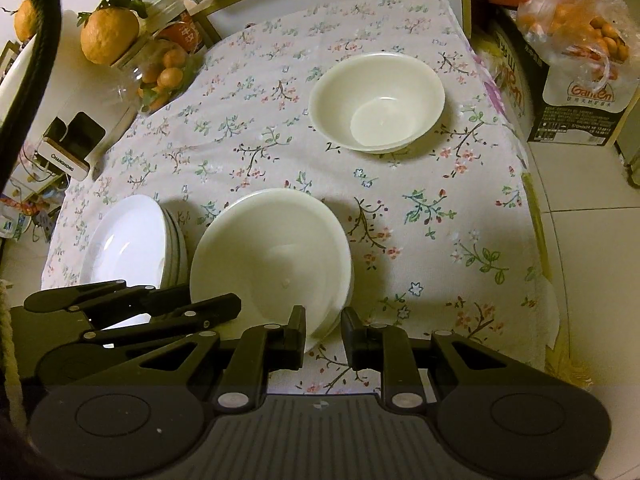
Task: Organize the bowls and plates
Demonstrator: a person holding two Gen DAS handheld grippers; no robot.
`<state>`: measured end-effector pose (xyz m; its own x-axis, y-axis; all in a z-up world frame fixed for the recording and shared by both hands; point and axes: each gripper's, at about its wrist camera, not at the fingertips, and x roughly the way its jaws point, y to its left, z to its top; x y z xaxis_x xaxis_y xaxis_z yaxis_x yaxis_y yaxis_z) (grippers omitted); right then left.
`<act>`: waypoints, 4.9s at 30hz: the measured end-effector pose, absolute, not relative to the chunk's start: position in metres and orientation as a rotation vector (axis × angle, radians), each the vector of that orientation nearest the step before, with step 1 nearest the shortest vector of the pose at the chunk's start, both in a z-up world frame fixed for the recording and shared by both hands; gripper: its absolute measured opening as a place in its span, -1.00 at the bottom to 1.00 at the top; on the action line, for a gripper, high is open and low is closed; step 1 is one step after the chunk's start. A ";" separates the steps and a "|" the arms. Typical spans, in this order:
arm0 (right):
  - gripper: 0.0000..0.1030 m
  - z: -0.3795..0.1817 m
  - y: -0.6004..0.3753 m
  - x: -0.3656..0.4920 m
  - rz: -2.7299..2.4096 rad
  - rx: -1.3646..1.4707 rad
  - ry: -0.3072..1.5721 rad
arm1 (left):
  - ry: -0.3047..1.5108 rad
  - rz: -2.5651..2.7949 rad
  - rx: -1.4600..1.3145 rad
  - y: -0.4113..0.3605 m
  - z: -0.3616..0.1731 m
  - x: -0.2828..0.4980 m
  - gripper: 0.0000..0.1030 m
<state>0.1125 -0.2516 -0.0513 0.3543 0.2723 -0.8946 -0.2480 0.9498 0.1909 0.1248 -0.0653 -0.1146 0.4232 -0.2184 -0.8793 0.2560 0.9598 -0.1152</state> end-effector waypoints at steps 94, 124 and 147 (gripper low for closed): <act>0.61 -0.046 -0.304 0.246 0.014 0.198 1.035 | 0.987 -0.144 0.022 -0.104 -0.126 0.275 0.81; -0.38 -0.063 -0.294 0.251 0.055 0.217 1.089 | 1.004 -0.221 -0.020 -0.107 -0.132 0.274 -0.14; -0.83 -0.065 -0.281 0.249 0.081 0.203 1.075 | 0.984 -0.275 -0.035 -0.110 -0.124 0.266 -0.80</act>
